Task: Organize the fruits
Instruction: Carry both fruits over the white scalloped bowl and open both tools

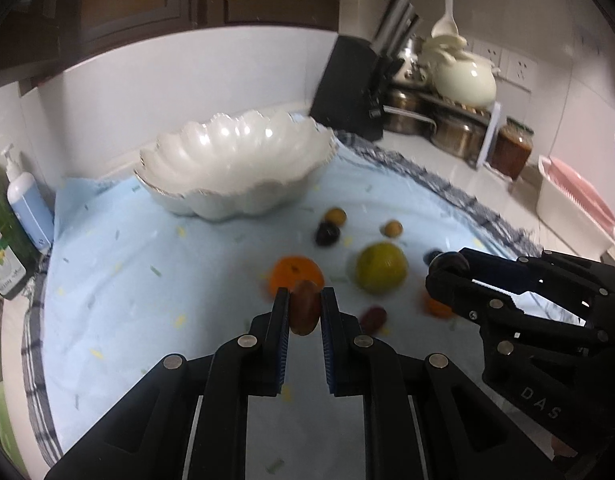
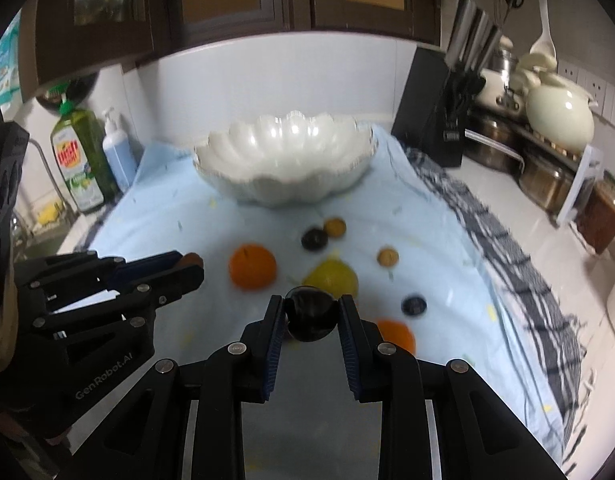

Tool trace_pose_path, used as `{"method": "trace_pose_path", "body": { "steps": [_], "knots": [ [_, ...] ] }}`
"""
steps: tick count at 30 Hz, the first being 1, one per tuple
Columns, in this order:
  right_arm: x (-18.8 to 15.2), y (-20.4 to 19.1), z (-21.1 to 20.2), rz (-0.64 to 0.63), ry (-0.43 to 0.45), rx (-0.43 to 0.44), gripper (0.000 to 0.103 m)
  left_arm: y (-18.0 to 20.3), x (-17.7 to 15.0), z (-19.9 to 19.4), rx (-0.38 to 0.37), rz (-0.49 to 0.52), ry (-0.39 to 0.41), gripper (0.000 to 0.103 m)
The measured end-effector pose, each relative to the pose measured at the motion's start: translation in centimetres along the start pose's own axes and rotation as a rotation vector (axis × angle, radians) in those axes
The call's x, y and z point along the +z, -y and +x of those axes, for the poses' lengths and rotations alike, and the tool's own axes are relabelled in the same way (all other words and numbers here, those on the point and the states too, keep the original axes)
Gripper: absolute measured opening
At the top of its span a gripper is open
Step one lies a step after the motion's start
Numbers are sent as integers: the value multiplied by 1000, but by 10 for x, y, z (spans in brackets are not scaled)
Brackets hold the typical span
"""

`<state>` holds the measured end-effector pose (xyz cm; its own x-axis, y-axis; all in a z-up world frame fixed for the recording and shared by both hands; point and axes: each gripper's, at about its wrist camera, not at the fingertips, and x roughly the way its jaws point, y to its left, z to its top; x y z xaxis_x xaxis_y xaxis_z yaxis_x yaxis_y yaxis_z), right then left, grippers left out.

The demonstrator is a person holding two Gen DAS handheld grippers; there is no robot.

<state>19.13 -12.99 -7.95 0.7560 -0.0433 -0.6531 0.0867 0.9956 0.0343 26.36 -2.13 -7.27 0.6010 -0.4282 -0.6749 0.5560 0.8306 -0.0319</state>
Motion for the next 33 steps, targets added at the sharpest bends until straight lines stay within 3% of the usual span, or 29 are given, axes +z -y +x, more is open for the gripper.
{"method": "trace_pose_path", "body": {
  "steps": [11,20,28,33],
  "knots": [
    [60,-5,6,-38,118,28,28,-26,49,-5,75,-28,97,16],
    [121,-6,42,-112,151,81,28,-45,98,9,156,-73,147,16],
    [170,-4,92,-167,123,124,28,-66,136,41,196,-123,133,16],
    [192,0,129,-177,64,148,28,-81,153,70,206,-153,79,16]
  ]
}}
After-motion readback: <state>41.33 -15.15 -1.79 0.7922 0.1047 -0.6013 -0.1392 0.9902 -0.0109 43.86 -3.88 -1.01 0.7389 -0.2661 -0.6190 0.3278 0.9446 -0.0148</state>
